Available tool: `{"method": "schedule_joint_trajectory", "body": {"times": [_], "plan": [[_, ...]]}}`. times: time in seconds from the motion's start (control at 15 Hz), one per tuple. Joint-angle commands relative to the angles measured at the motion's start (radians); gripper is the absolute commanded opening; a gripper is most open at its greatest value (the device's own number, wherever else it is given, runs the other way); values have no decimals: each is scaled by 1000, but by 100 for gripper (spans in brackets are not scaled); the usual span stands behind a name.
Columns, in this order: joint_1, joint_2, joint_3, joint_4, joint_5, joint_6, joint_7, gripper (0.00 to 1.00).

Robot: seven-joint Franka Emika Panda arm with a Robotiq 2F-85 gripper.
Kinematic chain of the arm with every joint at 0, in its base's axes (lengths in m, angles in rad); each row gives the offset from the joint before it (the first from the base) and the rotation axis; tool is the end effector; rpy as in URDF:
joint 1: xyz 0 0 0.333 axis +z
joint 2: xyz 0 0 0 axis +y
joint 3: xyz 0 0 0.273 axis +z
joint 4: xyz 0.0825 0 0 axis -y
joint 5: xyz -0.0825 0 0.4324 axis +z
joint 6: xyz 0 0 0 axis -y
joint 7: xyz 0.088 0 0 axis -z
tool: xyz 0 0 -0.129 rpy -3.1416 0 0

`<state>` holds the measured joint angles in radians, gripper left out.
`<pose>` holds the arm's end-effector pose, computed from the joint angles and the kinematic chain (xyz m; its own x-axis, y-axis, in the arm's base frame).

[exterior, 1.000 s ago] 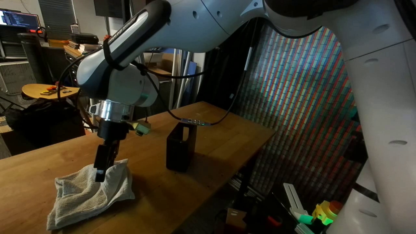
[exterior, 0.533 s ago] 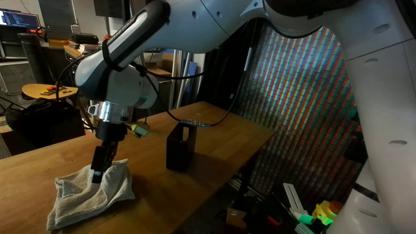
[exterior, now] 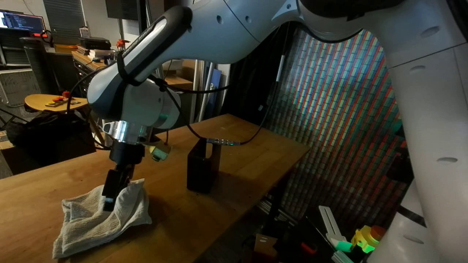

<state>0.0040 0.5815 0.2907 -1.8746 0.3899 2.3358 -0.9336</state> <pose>0.6035 0.2023 0.1133 0.6381 0.7410 0.2090 0.7528 -0.5436 -0.3713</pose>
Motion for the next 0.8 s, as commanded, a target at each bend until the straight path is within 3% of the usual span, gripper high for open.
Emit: {"method": "schedule_joint_trajectory", "body": {"times": [0.0,0.73], "plan": [[-31,-49,27,-67,39,49,-16,100],[-68,-117,34,-155,97,70,-30,100]]}}
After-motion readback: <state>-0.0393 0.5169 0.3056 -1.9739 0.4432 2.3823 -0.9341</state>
